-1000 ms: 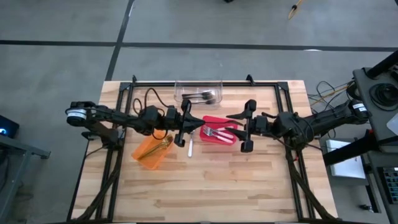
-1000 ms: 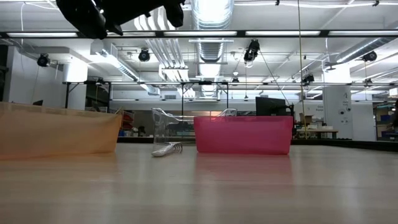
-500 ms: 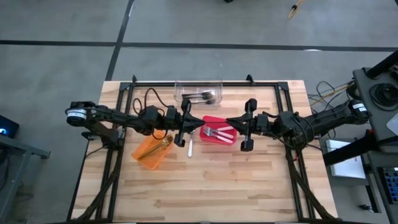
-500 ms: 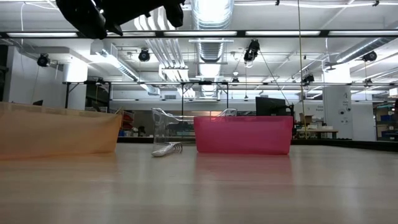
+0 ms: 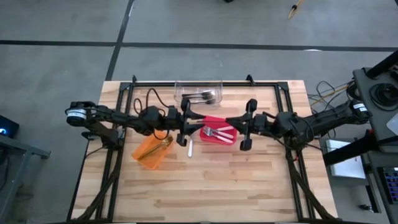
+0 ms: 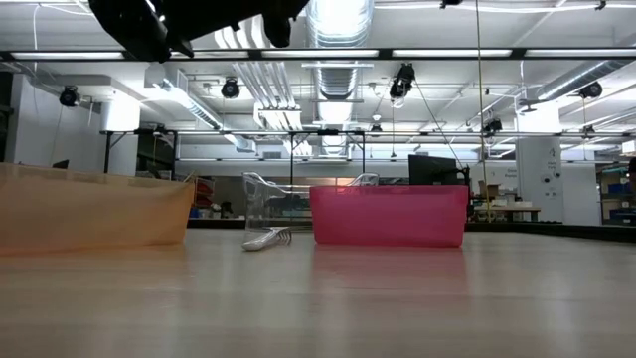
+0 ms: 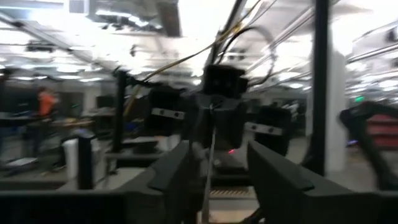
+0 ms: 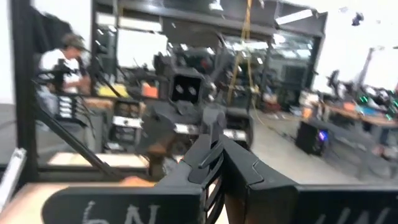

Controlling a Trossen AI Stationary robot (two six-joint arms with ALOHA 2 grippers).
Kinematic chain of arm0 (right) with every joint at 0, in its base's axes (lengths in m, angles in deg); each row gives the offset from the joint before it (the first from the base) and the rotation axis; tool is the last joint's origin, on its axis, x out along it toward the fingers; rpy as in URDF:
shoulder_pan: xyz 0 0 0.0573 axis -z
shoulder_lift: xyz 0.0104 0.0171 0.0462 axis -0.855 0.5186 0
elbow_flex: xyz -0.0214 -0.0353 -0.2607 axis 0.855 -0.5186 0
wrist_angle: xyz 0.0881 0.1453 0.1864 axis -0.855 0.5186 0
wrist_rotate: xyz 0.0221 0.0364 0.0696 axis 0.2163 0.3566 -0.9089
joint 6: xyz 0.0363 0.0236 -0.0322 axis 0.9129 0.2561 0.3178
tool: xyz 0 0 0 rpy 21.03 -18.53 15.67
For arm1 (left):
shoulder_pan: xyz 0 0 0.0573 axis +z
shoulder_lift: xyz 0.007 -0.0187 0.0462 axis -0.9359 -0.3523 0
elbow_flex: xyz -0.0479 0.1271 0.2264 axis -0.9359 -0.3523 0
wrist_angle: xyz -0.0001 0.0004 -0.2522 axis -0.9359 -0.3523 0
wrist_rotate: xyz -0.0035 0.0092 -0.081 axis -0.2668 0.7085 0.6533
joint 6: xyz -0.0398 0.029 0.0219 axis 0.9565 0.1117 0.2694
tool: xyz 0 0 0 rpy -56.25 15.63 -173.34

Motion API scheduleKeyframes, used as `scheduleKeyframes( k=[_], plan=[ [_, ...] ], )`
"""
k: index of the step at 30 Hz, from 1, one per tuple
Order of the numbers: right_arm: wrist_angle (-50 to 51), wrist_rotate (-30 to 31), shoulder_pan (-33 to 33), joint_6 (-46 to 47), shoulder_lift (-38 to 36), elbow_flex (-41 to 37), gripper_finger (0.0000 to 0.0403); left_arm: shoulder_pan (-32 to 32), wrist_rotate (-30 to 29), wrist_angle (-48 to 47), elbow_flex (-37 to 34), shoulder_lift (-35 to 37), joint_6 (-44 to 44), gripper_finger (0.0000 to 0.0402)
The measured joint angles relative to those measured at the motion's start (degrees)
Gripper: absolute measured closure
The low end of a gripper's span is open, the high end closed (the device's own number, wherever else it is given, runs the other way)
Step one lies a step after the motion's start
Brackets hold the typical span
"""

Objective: Sort silverware by color (type)
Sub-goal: Put the black fork into the transparent bin

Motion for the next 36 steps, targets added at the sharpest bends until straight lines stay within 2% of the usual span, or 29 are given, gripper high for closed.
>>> scheduleKeyframes(
  k=[4,8,12,15,22,29,36],
  plan=[
    [5.32,2.68,0.01,2.51,-1.31,0.00,0.0393,0.00,-5.10,-3.01,0.00,0.00,-3.70,0.0210],
    [13.56,10.16,0.02,7.38,-2.91,0.00,0.0393,0.00,-9.63,-6.38,0.00,0.00,-8.59,0.0173],
    [23.96,20.49,0.04,14.49,-3.62,0.00,0.0393,0.00,-13.59,-8.46,0.00,-0.31,-10.99,0.0161],
    [27.60,25.12,0.04,18.07,-3.01,0.00,0.0393,-0.02,-14.72,-8.22,0.90,-2.25,-10.99,0.0164],
    [27.16,25.90,0.04,18.70,-2.41,-0.01,0.0393,-0.51,-15.90,-11.52,10.84,-12.66,-14.83,0.0178],
    [27.53,25.88,0.04,19.81,-2.44,-0.02,0.0393,-1.47,-30.10,-23.84,24.26,-21.97,-23.81,0.0179],
    [27.77,25.88,0.04,19.85,-2.41,-0.04,0.0392,-2.11,-36.54,-25.98,31.28,-27.39,-28.70,0.0180]
  ],
)
